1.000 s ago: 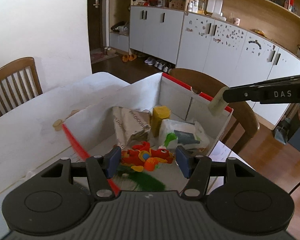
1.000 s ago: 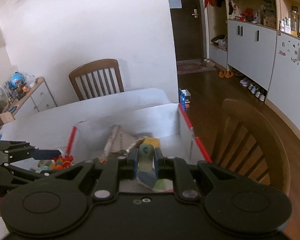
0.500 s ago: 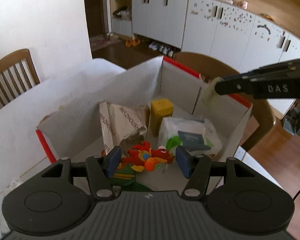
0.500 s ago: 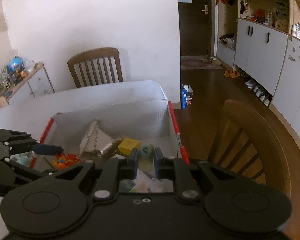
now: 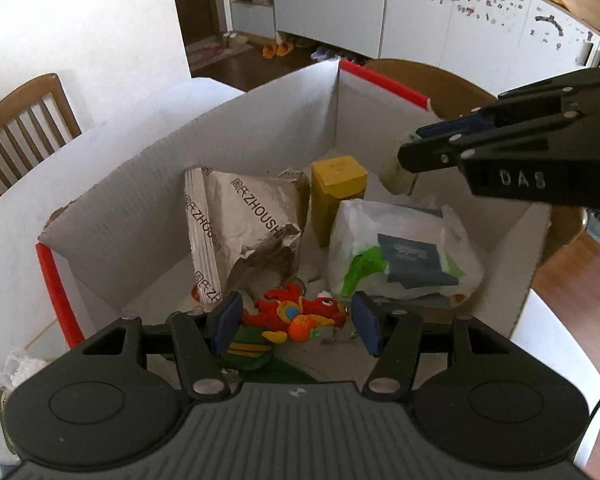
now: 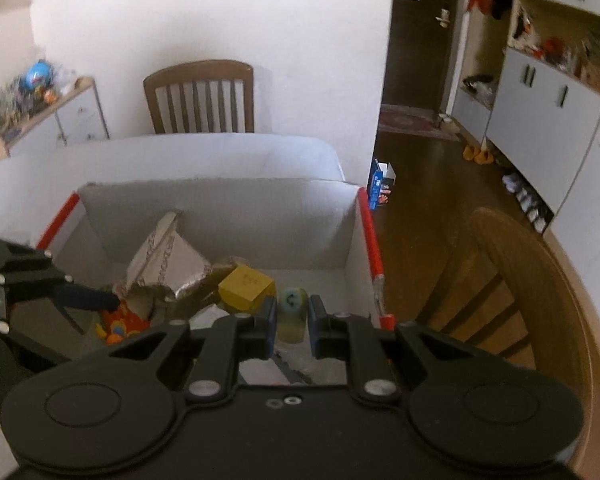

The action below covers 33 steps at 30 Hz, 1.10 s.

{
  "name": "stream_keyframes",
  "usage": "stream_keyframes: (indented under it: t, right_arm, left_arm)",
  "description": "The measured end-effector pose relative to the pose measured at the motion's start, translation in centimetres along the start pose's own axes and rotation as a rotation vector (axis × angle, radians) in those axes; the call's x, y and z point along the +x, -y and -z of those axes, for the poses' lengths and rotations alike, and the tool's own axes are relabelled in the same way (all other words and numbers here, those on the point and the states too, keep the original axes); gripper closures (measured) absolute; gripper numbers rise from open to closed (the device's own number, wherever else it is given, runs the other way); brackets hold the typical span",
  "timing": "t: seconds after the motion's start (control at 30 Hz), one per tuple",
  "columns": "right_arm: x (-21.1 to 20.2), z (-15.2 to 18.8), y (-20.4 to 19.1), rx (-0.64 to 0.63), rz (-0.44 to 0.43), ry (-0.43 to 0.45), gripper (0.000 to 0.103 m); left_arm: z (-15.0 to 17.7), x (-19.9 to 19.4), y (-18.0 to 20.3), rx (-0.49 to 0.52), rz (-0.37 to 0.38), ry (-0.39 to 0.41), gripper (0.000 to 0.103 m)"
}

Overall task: Organize objects
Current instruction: 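Carry the plush toy and cream roll over the shoebox and lower them inside, then open both tools to release the toy and roll in the shoebox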

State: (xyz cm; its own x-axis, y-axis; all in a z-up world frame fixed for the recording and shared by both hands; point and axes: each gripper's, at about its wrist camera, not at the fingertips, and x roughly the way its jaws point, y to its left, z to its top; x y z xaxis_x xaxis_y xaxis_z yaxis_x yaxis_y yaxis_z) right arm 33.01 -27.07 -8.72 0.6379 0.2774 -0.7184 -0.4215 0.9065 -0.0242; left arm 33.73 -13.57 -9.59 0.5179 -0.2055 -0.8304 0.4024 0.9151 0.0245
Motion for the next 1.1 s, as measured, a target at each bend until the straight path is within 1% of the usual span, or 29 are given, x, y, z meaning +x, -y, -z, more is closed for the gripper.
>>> stream_keyframes:
  t: [0.13,0.2,0.23,0.4,0.5,0.53,0.6,0.73,0.87,0.97,1.1]
  right_arm:
    - [0.8,0.4,-0.7,-0.062,-0.001,-0.018,0.089]
    - [1.2,0.5,-0.7,-0.064,-0.008,-0.028,0.089]
    - [1.3,0.5,-0.7,-0.064,-0.014,-0.031,0.089]
    - [1.5,0.5,-0.5,-0.064,-0.036,-0.043,0.088]
    - [1.5,0.5,-0.4,-0.056,-0.05,-0.049,0.085]
    - [1.5,0.4,-0.4,-0.054,-0.052,-0.051,0.083]
    - [1.5,0.4,-0.3,-0.051,-0.056,-0.055,0.082]
    - [0.9,0.5,0.3,-0.021,-0.072,-0.057,0.078]
    - [-0.1,0.8,0.6,-0.005,-0.092,-0.049,0.07]
    - [-0.8,1.0,0.9,0.018,-0.107,-0.048,0.067]
    - [-1.9,1.2,1.1,0.041,-0.127,-0.044,0.065]
  left_arm:
    - [-0.3,0.7,0.1,-0.009,-0.011,-0.031,0.044]
    - [-0.5,1.2,0.1,-0.008,-0.024,-0.063,0.044]
    - [-0.5,1.3,0.1,-0.008,-0.017,-0.073,0.043]
    - [-0.6,1.6,0.3,0.001,-0.019,-0.105,0.043]
    - [-0.7,1.7,0.8,0.007,-0.023,-0.118,0.043]
    - [-0.8,1.6,0.9,0.009,-0.02,-0.12,0.042]
    - [-0.7,1.5,1.0,0.006,-0.016,-0.121,0.036]
    - [-0.6,1.2,0.9,-0.007,-0.019,-0.109,0.032]
    - [-0.3,0.5,0.7,-0.043,-0.011,-0.084,0.032]
    - [-0.2,-0.2,0.7,-0.063,-0.007,-0.05,0.031]
    - [-0.1,-1.8,0.3,-0.091,-0.003,0.003,0.031]
